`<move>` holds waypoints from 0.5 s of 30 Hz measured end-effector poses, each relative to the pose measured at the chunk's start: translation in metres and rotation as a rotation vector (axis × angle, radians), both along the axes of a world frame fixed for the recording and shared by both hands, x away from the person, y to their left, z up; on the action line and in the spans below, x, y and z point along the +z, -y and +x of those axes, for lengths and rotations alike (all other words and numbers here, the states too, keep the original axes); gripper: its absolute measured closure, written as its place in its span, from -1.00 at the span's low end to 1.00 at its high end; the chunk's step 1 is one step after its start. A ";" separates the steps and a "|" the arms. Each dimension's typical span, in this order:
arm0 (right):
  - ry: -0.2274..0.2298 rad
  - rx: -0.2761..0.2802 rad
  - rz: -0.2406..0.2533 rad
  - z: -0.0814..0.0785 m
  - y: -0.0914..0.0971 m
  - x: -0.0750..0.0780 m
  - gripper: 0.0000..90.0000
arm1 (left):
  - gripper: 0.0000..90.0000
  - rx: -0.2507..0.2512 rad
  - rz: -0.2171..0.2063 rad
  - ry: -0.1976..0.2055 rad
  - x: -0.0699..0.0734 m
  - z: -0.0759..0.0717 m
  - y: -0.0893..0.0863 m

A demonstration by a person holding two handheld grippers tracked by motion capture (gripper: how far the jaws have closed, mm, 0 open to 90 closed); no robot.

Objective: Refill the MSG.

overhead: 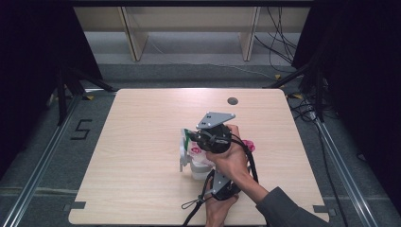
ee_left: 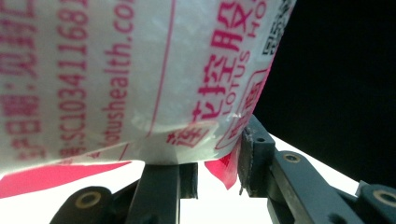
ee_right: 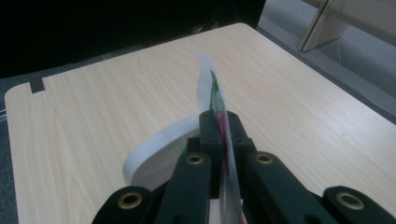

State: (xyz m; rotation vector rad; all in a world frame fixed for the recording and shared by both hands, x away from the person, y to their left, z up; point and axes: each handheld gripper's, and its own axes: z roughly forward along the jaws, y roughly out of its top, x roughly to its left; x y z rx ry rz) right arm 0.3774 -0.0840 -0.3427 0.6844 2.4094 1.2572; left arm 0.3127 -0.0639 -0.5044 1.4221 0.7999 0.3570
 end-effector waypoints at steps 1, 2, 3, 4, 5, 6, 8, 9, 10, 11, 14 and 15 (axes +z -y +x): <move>0.000 0.000 -0.005 0.000 0.000 0.000 1.00 | 0.59 0.001 -0.005 -0.001 0.000 0.000 0.001; -0.004 0.008 -0.017 0.000 0.000 0.000 1.00 | 0.59 0.002 -0.007 -0.001 0.000 0.000 0.001; 0.010 0.001 -0.012 0.000 -0.001 -0.001 1.00 | 0.59 0.002 -0.009 -0.001 0.000 0.000 0.001; 0.001 -0.001 -0.012 -0.001 -0.001 -0.001 1.00 | 0.59 0.001 -0.004 -0.002 0.000 0.000 0.000; 0.002 0.005 -0.016 0.000 0.000 0.000 1.00 | 0.59 0.002 -0.001 -0.002 0.000 0.000 0.000; -0.006 0.005 -0.009 0.000 0.000 0.000 1.00 | 0.59 0.001 -0.002 -0.002 0.000 0.000 0.000; 0.005 0.001 -0.009 -0.001 -0.001 -0.001 1.00 | 0.59 0.001 -0.009 -0.001 0.000 0.000 0.001; 0.003 0.001 -0.009 -0.001 -0.001 -0.001 1.00 | 0.59 0.002 -0.008 -0.001 0.000 0.000 0.000; 0.004 0.003 -0.006 -0.001 -0.001 -0.001 1.00 | 0.59 0.002 -0.004 0.000 0.000 0.000 0.000; 0.005 0.009 -0.004 -0.001 -0.001 0.000 1.00 | 0.59 0.000 -0.001 0.000 0.000 0.000 0.000; 0.003 0.004 -0.004 -0.001 -0.001 0.000 1.00 | 0.59 0.001 -0.003 0.000 0.000 0.000 0.000; 0.003 0.004 -0.005 -0.001 -0.001 0.000 1.00 | 0.59 0.001 -0.003 0.001 0.000 -0.001 0.000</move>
